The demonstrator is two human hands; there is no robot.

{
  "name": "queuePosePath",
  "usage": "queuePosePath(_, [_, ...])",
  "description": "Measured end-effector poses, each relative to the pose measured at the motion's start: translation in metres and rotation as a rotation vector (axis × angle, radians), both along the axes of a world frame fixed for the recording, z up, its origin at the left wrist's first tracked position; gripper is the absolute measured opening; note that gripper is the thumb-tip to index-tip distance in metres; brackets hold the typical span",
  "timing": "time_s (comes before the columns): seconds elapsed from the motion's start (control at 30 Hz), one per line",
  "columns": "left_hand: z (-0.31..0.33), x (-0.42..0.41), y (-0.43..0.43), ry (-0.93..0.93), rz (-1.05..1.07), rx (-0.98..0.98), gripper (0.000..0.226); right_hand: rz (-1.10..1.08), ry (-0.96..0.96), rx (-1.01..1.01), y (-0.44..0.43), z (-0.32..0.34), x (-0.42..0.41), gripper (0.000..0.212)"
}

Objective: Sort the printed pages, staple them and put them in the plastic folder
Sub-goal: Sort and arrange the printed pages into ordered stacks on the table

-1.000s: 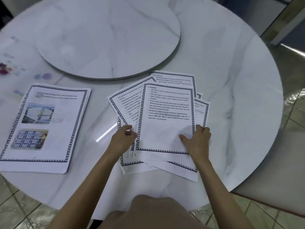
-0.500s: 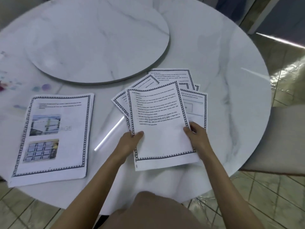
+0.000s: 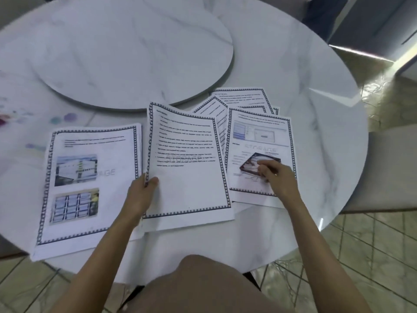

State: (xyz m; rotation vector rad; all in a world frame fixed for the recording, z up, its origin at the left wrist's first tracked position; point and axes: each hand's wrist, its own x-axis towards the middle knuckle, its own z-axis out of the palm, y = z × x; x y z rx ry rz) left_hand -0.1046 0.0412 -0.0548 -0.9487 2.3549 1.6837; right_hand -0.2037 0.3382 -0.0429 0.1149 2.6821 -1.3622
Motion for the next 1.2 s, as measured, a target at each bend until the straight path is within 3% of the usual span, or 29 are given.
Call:
queuePosePath(0.23, [-0.008,0.008,-0.009,-0.005,0.006,0.020,0.027,-0.112,0.035,0.228,0.030,0.002,-0.002,0.022])
queuePosePath(0.37, [-0.005,0.007,-0.007,-0.006,0.006,0.027,0.015,-0.214,-0.037,0.314,0.039,-0.007,-0.003,0.037])
queuePosePath(0.57, [0.000,0.005,0.002,-0.007,0.049,0.018,0.019,-0.271,-0.121,0.424,0.031,-0.018,-0.005,0.067])
queuePosePath(0.87, [0.002,0.007,0.020,-0.037,0.073,-0.019,0.017,-0.279,-0.125,0.565,0.035,-0.018,-0.014,0.084])
queuePosePath(1.07, [0.006,0.005,0.044,-0.034,0.118,0.012,0.014,-0.251,-0.123,0.449,0.050,-0.018,-0.026,0.071])
queuePosePath(1.2, [0.005,0.002,0.058,-0.047,0.151,0.025,0.020,-0.210,-0.041,0.260,0.063,-0.015,-0.038,0.030])
